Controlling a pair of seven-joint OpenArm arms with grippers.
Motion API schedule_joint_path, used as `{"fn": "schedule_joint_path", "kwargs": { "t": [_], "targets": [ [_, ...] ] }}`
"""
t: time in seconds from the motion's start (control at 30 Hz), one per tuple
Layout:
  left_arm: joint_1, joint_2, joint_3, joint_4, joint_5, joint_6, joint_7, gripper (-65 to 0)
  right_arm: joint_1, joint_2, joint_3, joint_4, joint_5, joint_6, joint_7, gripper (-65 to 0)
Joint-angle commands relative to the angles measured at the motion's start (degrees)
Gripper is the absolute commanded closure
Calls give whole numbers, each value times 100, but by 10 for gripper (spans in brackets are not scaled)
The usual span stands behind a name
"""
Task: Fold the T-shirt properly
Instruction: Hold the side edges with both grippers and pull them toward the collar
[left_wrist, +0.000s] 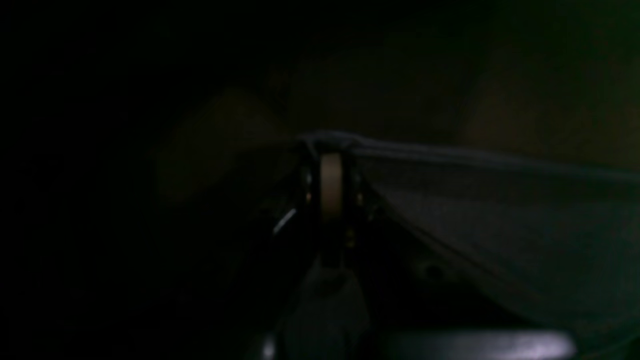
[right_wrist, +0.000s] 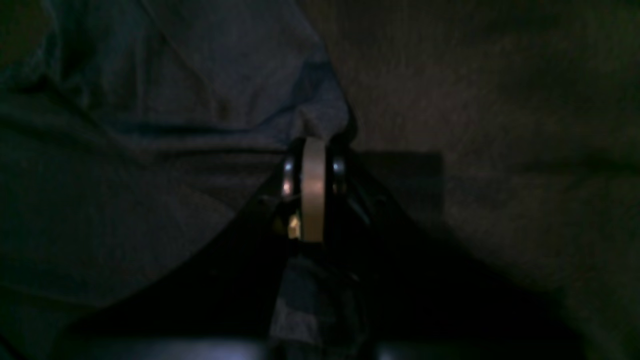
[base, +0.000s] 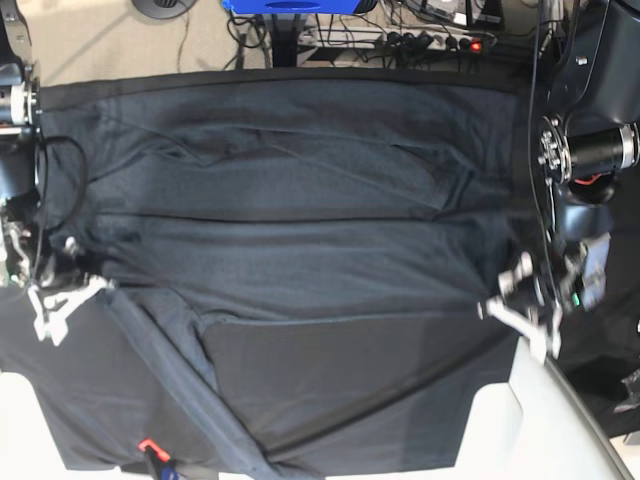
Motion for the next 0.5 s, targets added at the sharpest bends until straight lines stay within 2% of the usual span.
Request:
{"fn": "schedule_joint_path", "kwargs": {
  "t": [0.0,0.17,0.47],
  "targets": [
    [-180,-102,3,194,-47,-9,18,0,232,81,-3,99,26,32,128,-8],
    [-197,-181,3,476,-47,-9,273,0,417,72,-3,99,26,32,146,-8],
    [-206,-260,-41,511,-99,-9,273,0,628,54,-12,99,26,32,418,-8]
  ]
}}
